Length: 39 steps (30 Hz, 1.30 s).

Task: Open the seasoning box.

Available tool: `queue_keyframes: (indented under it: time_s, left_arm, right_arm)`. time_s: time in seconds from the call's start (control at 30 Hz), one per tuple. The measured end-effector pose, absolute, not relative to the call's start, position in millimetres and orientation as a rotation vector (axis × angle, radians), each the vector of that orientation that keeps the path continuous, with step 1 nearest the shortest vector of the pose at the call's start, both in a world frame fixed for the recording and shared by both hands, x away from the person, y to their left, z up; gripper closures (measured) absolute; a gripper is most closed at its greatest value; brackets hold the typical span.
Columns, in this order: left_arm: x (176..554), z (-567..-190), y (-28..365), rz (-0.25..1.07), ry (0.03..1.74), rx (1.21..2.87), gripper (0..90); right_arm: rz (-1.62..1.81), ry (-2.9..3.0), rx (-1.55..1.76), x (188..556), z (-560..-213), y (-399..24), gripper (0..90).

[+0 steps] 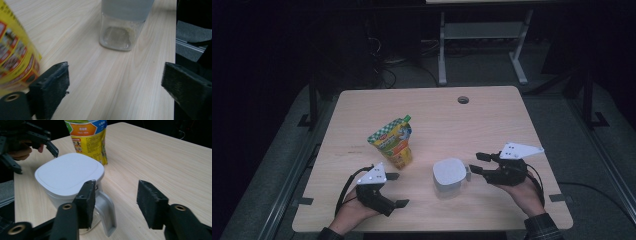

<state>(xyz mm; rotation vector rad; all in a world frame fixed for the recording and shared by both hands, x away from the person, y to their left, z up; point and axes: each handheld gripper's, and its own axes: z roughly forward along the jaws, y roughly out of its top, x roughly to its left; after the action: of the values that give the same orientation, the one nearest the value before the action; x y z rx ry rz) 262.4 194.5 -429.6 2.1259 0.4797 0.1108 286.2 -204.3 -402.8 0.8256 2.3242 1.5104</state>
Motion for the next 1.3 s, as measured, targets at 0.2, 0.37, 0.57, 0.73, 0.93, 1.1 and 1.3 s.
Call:
queue_keyframes:
  time_s: [0.2, 0.37, 0.57, 0.73, 0.93, 1.1, 1.3]
  left_arm:
    - [266, -427, 180, 0.095, 0.452, 2.120, 6.7]
    - [271, -426, 168, 0.102, 0.423, 2.124, 6.7]
    - [277, -424, 157, 0.098, 0.401, 2.126, 6.7]
    - [281, -422, 148, 0.092, 0.387, 2.122, 6.7]
    - [286, -421, 134, 0.074, 0.361, 2.117, 7.3]
    - [291, -421, 122, 0.062, 0.337, 2.117, 9.0]
    - [295, -421, 112, 0.050, 0.316, 2.109, 12.3]
  right_arm:
    - [1.505, 2.321, 0.850, 287, -406, -206, 43.9]
    - [1.485, 2.304, 0.875, 288, -411, -210, 42.8]
    - [1.454, 2.297, 0.898, 288, -418, -213, 42.4]
    - [1.437, 2.292, 0.899, 288, -420, -213, 41.6]
    - [1.412, 2.291, 0.916, 287, -425, -214, 40.8]
    - [1.408, 2.280, 0.928, 288, -426, -215, 40.6]
    - [1.401, 2.278, 0.934, 287, -427, -217, 40.6]
